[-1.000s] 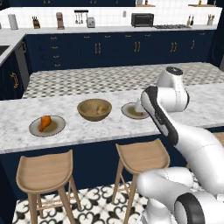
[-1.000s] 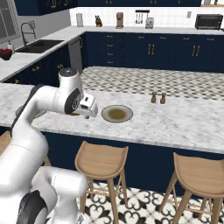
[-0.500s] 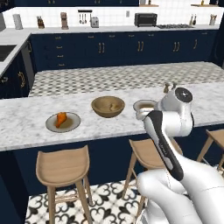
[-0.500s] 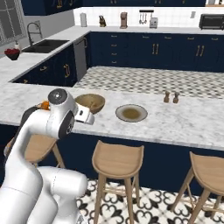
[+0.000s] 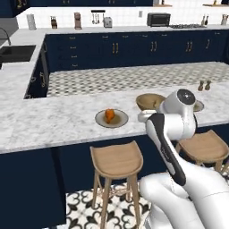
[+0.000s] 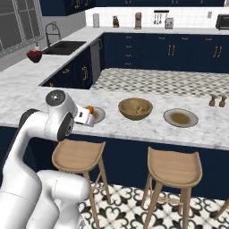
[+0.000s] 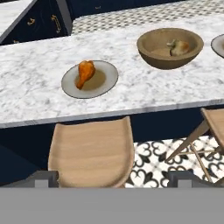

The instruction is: Pick the chicken drumstick and onion from their plates and place them in the bowl. Then put the bowl in the fridge.

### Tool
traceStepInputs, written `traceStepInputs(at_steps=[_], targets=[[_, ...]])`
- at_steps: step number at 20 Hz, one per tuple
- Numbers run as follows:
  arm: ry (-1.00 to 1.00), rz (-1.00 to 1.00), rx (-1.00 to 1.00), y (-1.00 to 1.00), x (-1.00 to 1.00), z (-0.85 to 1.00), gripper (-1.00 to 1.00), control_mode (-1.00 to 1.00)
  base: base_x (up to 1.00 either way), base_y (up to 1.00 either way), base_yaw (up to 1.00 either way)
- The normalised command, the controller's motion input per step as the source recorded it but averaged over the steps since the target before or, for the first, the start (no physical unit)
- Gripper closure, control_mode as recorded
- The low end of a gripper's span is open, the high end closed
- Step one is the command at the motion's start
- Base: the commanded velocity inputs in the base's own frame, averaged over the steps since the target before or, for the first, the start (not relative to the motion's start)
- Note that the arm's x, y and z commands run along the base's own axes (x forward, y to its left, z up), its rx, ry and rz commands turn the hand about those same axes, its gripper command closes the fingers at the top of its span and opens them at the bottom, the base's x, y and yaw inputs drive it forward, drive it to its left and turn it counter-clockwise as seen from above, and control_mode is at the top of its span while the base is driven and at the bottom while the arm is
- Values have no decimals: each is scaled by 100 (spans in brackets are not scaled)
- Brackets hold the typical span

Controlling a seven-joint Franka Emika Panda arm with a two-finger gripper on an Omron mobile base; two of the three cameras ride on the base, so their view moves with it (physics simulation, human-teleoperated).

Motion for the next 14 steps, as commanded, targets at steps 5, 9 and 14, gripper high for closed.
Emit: traceStepInputs(at_steps=[5,9,14], targets=[[0,0,0,0,0,0,-100,100,45,-71,-1],[0,0,0,0,0,0,-100,100,100,-28,19],[0,0,0,0,0,0,-100,100,65,28,27]])
